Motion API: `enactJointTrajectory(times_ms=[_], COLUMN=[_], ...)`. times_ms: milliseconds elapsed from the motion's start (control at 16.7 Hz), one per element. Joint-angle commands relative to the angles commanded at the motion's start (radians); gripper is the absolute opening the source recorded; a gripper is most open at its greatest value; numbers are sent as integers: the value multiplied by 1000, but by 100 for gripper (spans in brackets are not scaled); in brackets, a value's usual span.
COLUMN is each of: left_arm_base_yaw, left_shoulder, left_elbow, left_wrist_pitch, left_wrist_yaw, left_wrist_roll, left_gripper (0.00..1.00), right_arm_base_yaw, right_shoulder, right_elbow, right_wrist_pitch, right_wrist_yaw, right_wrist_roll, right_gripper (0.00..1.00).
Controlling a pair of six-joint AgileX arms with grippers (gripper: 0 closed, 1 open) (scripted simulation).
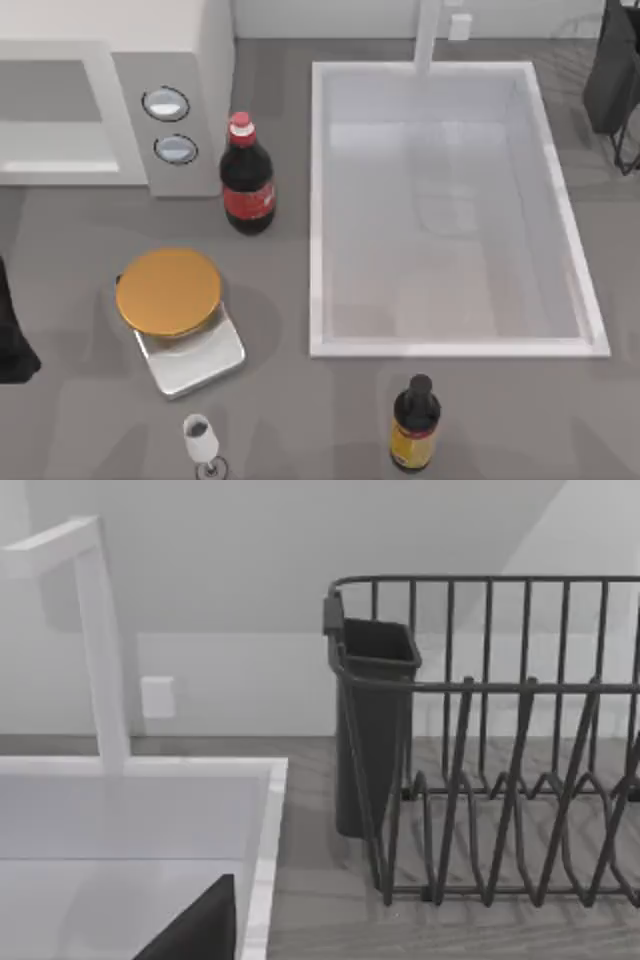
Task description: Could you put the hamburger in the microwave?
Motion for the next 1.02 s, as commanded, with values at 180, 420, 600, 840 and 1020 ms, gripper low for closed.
enactJointTrajectory(times_ms=[180,420,600,840,1020], left_arm_base_yaw=[2,33,72,135,186], left_shoulder=[10,158,377,768,1088], left_elbow=[10,139,306,579,795], left_wrist_pitch=[-7,-105,-230,-435,-597], left_wrist_yaw=[0,0,1,1,2], left_wrist_roll=[1,16,36,68,93], left_gripper=[100,100,100,100,100], right_arm_base_yaw=[0,0,0,0,0], right_shoulder=[0,0,0,0,0], right_elbow=[0,0,0,0,0], right_wrist_pitch=[0,0,0,0,0], right_wrist_yaw=[0,0,0,0,0], right_wrist_roll=[0,0,0,0,0], right_gripper=[100,100,100,100,100])
